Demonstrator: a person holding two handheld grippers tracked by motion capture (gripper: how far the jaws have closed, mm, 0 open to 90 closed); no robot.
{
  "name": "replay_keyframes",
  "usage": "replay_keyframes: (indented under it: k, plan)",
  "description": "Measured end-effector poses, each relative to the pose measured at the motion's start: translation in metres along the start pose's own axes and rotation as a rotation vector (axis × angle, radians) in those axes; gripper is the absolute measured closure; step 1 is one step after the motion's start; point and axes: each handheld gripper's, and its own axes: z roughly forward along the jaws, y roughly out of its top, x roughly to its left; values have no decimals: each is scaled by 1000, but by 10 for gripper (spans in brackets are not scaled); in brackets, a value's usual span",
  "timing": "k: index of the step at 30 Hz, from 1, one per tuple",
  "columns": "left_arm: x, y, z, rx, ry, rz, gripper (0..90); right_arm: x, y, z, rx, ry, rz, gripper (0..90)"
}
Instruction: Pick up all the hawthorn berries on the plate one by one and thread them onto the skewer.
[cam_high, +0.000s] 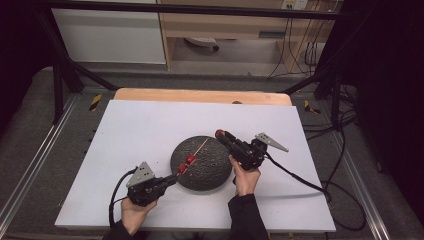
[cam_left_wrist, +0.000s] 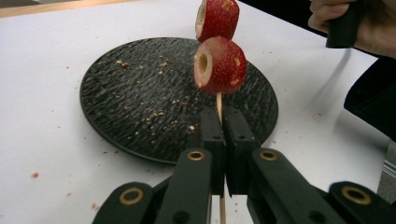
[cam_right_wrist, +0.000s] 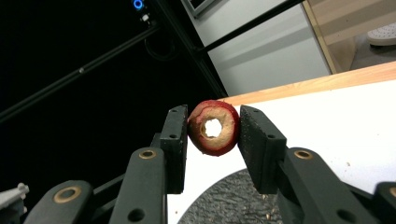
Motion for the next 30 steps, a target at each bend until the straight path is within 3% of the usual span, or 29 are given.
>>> replay_keyframes:
  k: [16, 30]
  plan:
    - [-16, 9, 17, -63, -9, -20, 879, -1, 7, 3, -110, -2, 47, 639]
    - [-24, 14, 27, -86, -16, -41, 879, 0, 6, 3, -150, 8, 77, 638]
